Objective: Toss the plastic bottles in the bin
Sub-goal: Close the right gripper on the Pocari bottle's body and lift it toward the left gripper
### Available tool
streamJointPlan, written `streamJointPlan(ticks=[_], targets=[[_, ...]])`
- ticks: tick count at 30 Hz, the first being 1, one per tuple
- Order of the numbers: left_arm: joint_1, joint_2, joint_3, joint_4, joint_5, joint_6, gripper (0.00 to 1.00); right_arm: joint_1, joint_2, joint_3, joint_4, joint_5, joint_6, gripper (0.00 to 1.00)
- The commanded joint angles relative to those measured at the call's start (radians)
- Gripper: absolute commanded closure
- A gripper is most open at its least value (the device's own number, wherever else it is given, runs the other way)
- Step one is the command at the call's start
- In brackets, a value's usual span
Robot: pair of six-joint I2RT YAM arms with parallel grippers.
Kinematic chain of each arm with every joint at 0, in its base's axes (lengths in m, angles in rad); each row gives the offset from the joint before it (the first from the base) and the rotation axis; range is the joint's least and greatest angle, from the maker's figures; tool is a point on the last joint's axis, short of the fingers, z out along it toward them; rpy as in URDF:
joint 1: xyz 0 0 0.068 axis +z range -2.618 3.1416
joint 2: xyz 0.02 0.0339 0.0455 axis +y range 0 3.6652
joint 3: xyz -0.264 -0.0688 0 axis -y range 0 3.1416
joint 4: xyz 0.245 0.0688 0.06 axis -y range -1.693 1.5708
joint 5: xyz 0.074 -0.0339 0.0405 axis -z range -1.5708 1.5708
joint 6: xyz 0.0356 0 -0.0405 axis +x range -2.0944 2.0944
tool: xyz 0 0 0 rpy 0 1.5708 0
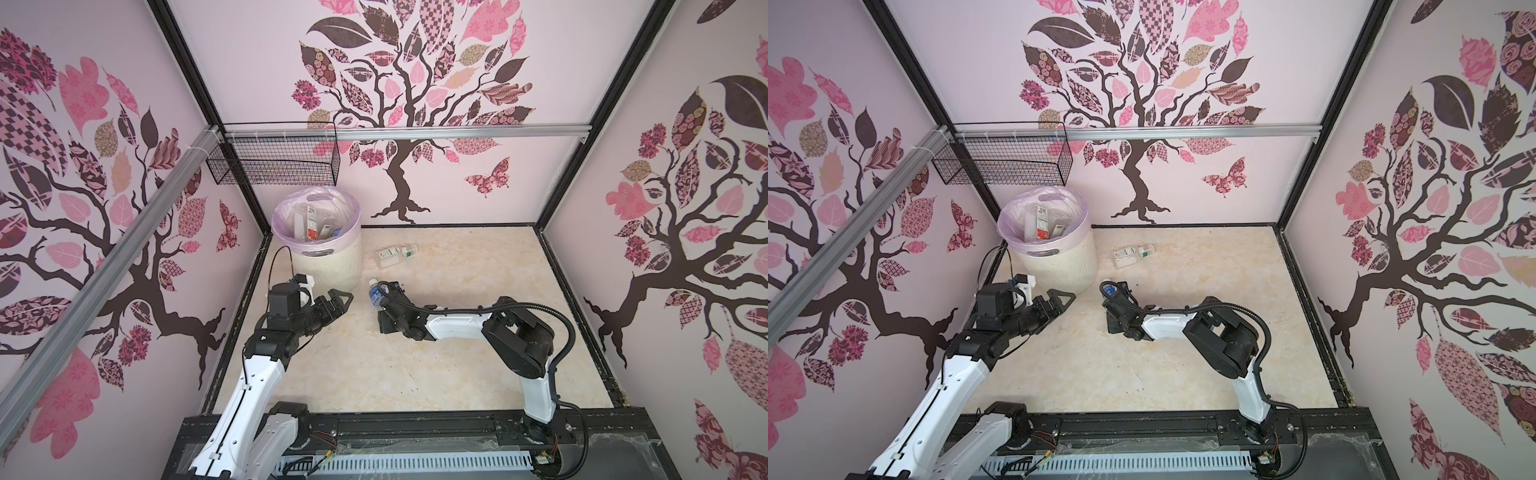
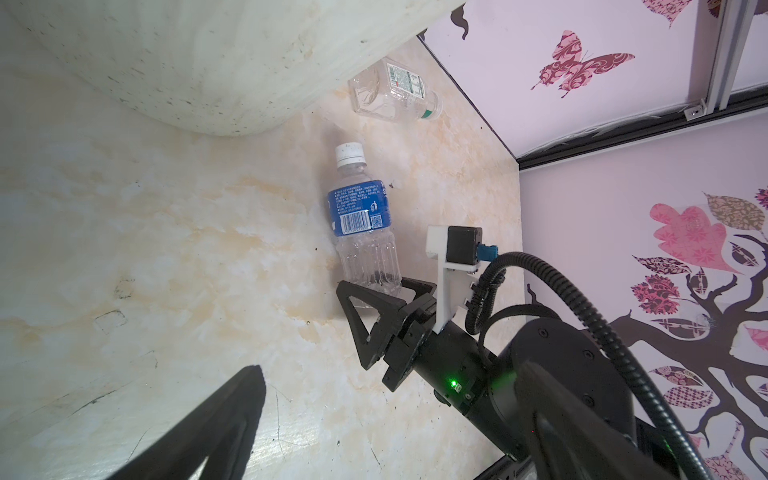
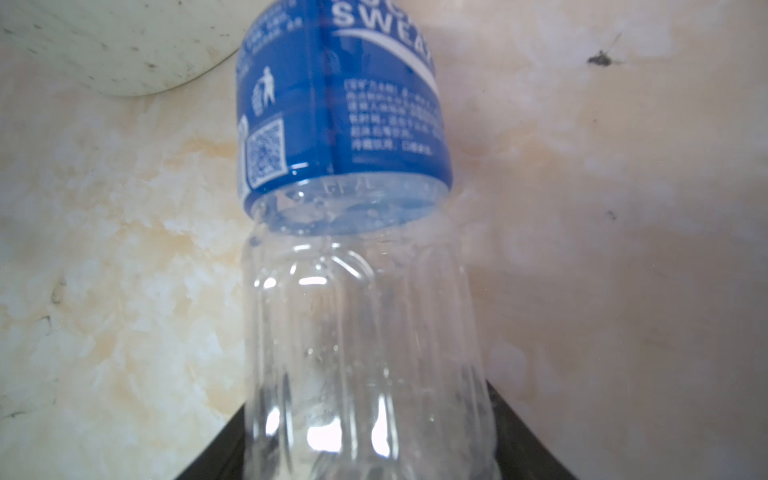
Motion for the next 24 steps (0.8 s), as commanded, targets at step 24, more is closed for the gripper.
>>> streamJointPlan(ticks=[24], targets=[[-0.357,0.290,0.009,0.358,-0.260,-0.311,0.02,-0.037,-0.532,-0.294,-0.078,-0.065,-0.160,0.40]])
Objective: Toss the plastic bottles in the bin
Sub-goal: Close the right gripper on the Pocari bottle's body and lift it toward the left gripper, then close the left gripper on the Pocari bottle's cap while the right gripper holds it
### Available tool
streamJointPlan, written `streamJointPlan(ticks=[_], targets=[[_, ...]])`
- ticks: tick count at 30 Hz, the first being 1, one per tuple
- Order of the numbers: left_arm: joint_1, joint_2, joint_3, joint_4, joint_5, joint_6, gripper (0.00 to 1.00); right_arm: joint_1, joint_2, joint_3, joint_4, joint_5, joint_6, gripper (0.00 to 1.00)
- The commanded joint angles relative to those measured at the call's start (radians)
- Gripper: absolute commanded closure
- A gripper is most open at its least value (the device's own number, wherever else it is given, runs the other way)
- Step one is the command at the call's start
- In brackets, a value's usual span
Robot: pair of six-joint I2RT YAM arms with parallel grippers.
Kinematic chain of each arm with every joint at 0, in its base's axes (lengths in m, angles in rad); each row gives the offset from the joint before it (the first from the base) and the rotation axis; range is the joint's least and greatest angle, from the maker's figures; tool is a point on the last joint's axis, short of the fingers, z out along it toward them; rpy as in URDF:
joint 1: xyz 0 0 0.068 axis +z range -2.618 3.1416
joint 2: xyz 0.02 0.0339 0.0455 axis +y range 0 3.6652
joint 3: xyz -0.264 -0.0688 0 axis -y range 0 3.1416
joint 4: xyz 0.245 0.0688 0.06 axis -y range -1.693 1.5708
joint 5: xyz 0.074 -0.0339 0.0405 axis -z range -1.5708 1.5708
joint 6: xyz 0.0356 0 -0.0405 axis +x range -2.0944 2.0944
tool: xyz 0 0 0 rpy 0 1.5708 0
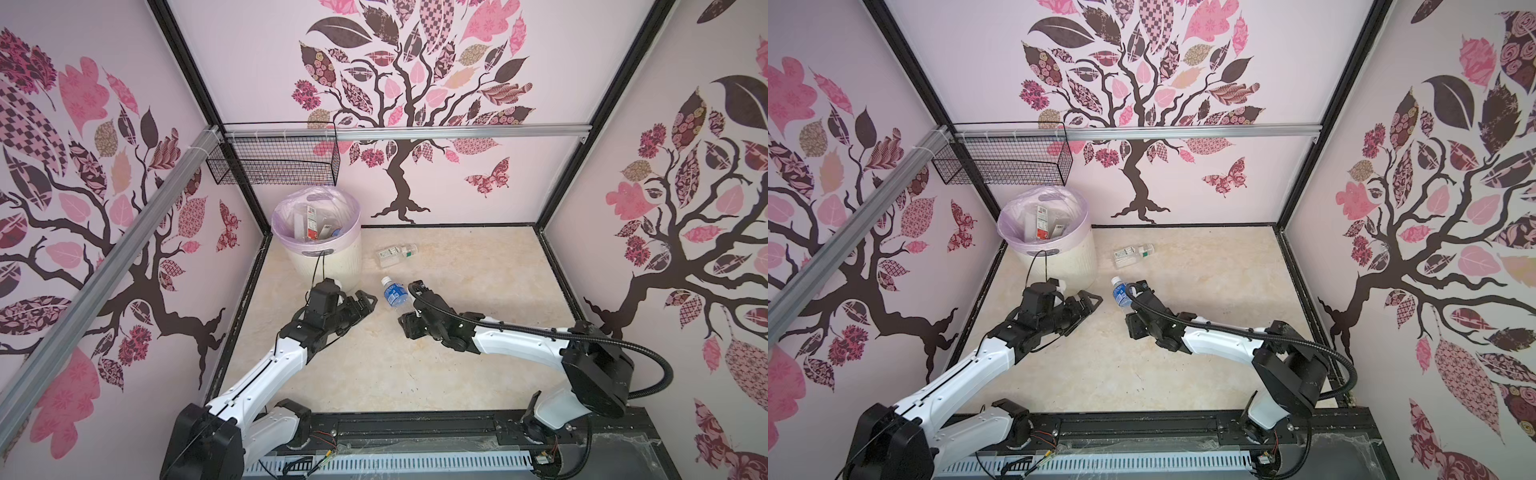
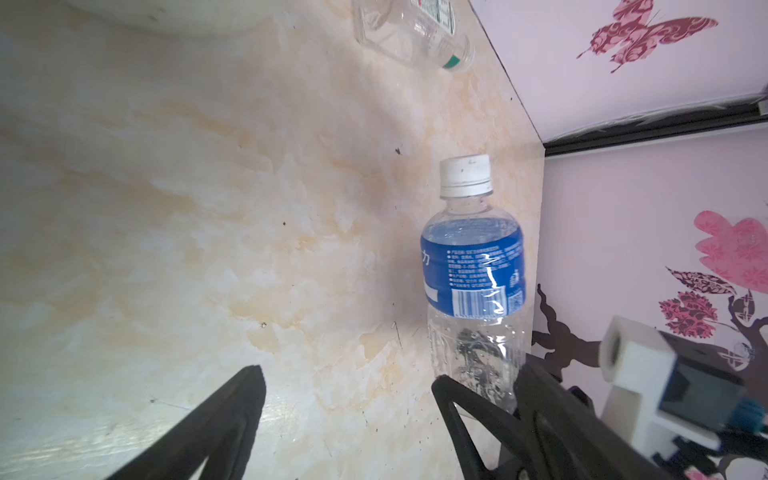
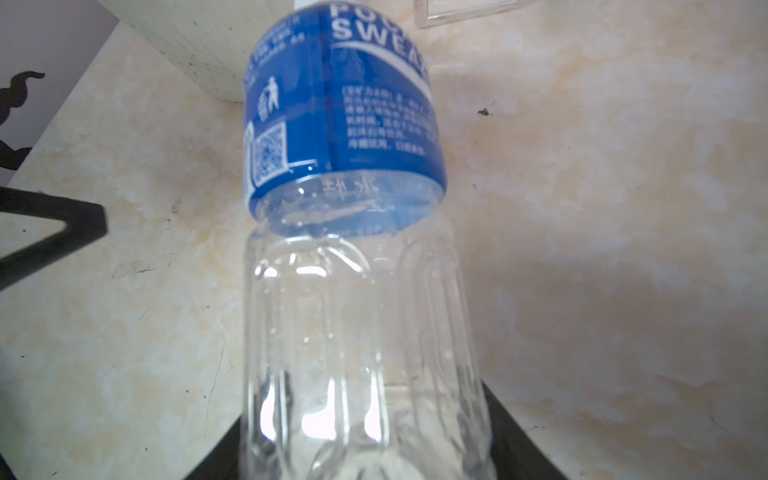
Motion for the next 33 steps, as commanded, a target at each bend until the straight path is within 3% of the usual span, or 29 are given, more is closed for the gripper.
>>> streamJointPlan(ticks=[1,9,25,33], targets=[[-0.049,0.060,0.066,0.099,-0.050,-0.054,0.02,-0.003,-0.086,-0.006,-0.047,-0.013,-0.029,0.40],[-0.152,0.176,0.153,0.157,-0.117,-0.075,0.02,-0.004,-0.173,-0.049,-0.057,-0.025,-0.056,0.40],[-0.249,0.332,0.255,0.240,-0.171,-0.110,0.02,-0.008,-0.214,-0.060,-0.054,-0.065,-0.085,0.41],[-0.260,0.387,0.273,0.291,-0.178,-0.132,0.19,-0.030,-0.264,-0.096,-0.056,-0.066,-0.086,0.41]])
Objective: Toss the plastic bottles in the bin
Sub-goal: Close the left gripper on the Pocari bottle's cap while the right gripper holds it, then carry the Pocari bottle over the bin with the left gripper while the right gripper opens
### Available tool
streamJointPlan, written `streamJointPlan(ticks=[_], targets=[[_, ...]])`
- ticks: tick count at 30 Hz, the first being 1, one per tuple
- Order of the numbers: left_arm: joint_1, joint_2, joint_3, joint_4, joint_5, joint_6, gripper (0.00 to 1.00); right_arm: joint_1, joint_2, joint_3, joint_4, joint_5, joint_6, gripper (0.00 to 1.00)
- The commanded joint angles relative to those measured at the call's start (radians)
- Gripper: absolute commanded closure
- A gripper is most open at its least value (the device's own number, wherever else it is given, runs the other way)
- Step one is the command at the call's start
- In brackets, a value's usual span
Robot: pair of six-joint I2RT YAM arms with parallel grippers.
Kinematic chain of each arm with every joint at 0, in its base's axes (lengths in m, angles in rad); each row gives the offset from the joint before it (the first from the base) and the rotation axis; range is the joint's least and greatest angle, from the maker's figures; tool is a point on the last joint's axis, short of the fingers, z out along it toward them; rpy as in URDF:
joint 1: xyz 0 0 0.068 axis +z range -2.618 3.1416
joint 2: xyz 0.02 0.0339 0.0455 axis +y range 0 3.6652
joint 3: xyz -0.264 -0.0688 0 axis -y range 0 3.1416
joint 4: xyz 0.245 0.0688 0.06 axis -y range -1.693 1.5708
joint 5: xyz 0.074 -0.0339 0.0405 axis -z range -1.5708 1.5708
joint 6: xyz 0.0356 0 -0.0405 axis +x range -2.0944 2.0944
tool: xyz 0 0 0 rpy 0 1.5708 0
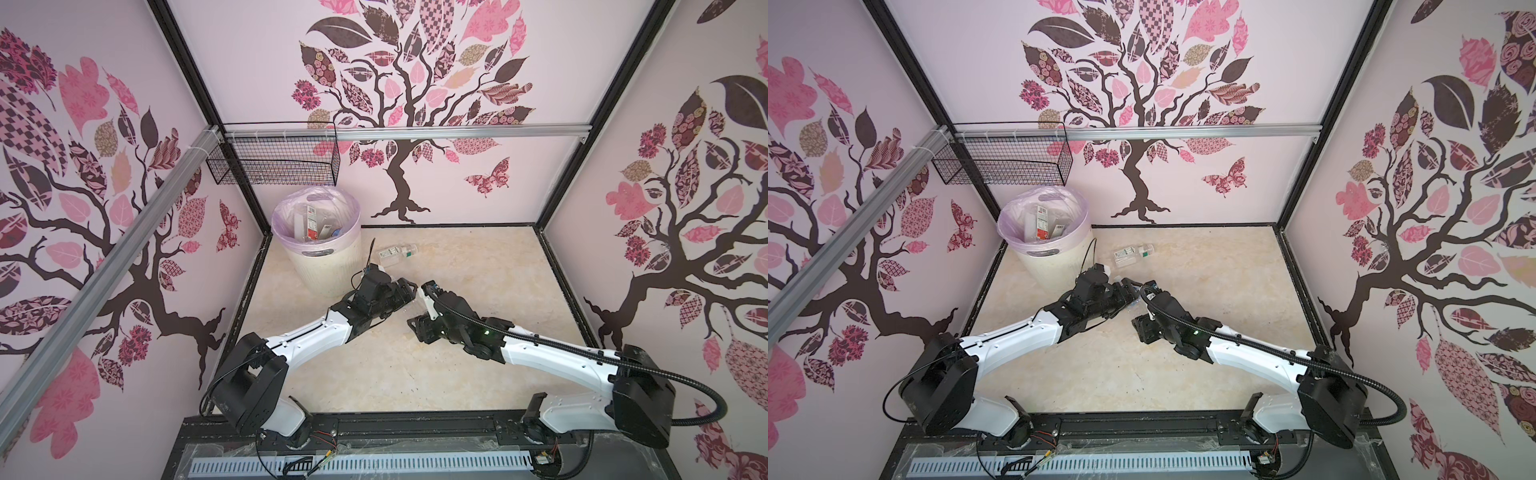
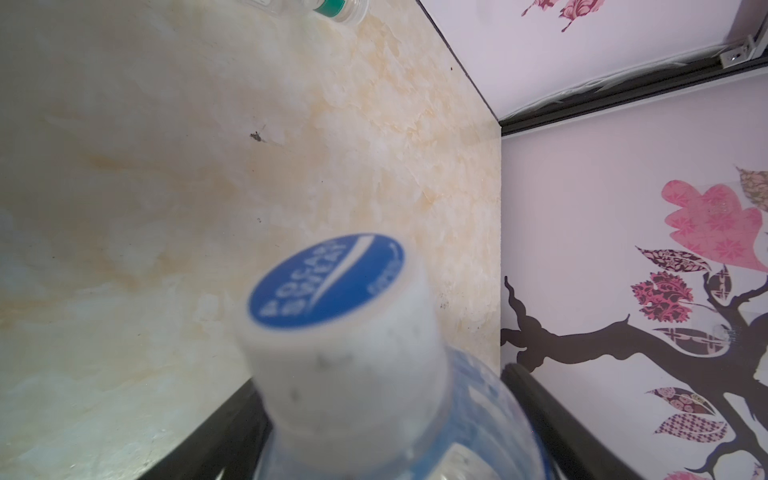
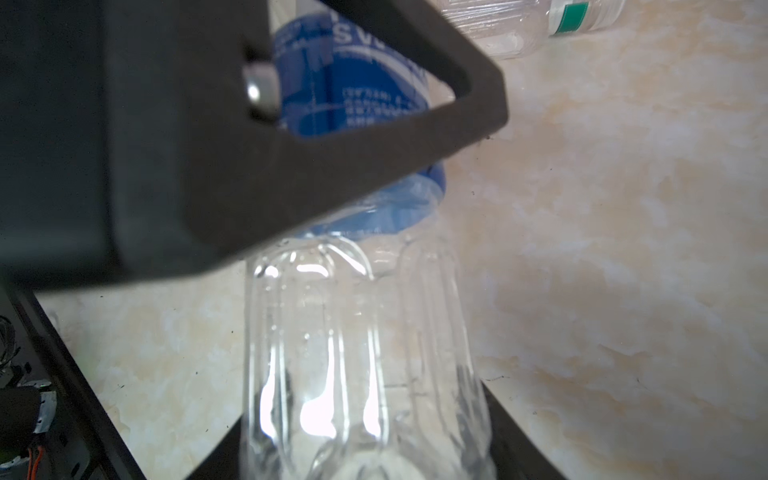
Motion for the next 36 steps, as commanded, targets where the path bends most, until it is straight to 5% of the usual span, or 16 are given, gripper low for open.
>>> streamJointPlan(ticks=[1,13,25,36], targets=[[-0.006,0.015,0.044,0.026,-0.023,-0.003,0.21,-0.018,-0.042,-0.007,-0.001,-0.004,-0.002,0.41],[-0.008,0.032,0.049,0.023,-0.025,-0.001,0.46,-0.041,-0.033,-0.015,0.006,-0.028,0.010,0.37],[-0.008,0.018,0.095,-0.074,-0.044,0.082,0.51,-0.047,-0.074,-0.008,-0.030,0.001,0.010,0.11],[0.012,-0.048,0.210,-0.272,-0.111,0.229,0.51,-0.066,-0.159,-0.026,-0.068,0.058,0.011,0.00]])
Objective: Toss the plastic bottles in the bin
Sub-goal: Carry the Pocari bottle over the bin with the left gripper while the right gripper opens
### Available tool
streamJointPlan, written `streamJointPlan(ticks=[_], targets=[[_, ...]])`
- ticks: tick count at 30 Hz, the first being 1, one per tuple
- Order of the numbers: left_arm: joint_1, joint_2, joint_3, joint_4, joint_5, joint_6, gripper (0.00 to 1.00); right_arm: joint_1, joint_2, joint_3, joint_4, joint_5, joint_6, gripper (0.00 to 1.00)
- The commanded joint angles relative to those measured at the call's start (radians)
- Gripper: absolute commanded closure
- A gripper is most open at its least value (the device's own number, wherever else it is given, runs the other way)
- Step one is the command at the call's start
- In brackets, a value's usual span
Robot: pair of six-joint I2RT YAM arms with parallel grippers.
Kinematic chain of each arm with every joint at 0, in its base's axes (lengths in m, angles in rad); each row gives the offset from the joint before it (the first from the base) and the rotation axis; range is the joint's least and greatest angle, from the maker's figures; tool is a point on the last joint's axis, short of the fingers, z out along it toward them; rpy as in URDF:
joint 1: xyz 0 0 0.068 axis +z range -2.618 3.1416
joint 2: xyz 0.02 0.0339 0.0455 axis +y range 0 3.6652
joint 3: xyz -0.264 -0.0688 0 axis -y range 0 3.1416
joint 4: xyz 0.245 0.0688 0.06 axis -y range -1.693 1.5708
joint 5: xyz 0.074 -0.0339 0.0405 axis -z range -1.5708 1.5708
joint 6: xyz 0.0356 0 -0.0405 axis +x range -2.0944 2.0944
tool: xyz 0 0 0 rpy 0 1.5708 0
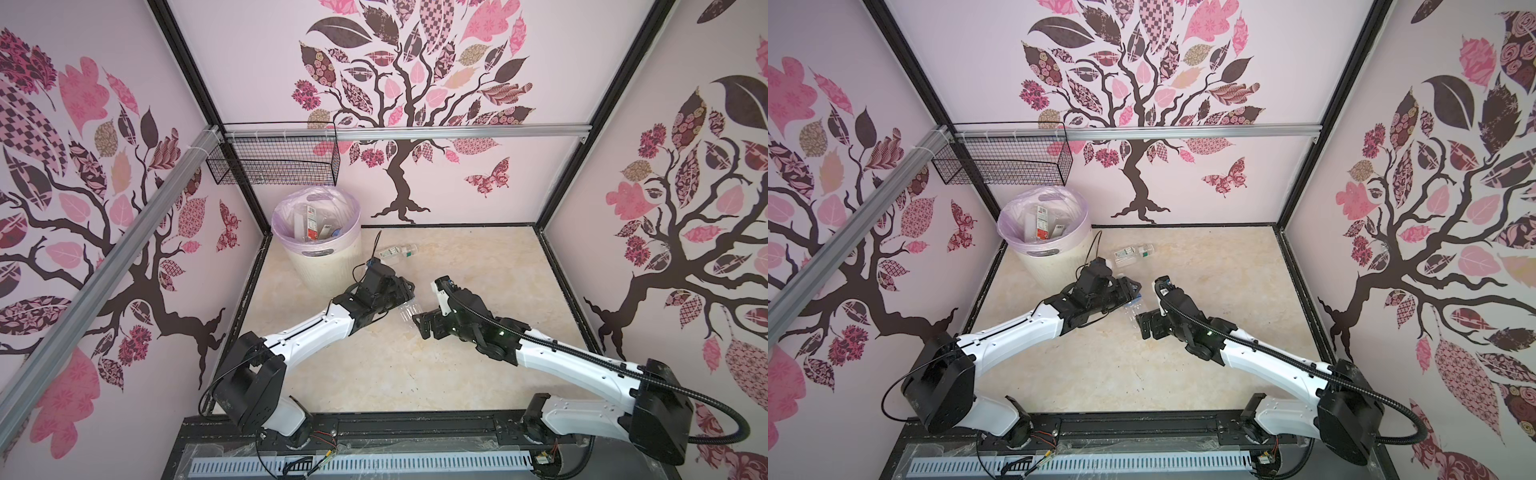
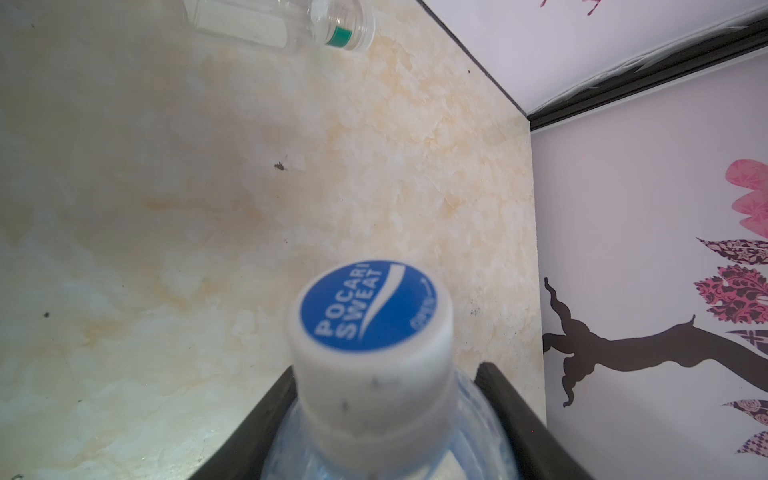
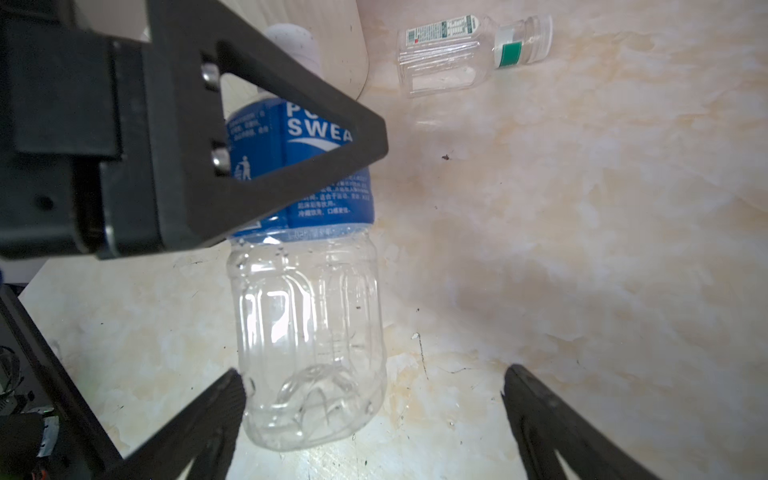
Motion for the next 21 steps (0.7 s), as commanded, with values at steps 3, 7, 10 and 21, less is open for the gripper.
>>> streamJointPlan(ticks=[3,7,10,21], targets=[[0.025,-0.072,0.127,-0.129,-0.042,0.134,0.52,-0.014,-0.078,0.009,-0.054,0.052,0.001,0.00],[0.054,-0.101,0.217,-0.224,-0.044,0.215,0.52,-0.014,-0.110,0.065,-0.090,0.071,-0.016,0.00],[0.079,-0.121,0.283,-0.269,-0.050,0.275,0.52,-0.014,-0.116,0.113,-0.105,0.086,-0.033,0.01],[0.202,-0.109,0.648,-0.436,-0.066,0.472,0.52,-0.014,-0.071,0.300,-0.066,0.091,-0.044,0.01]])
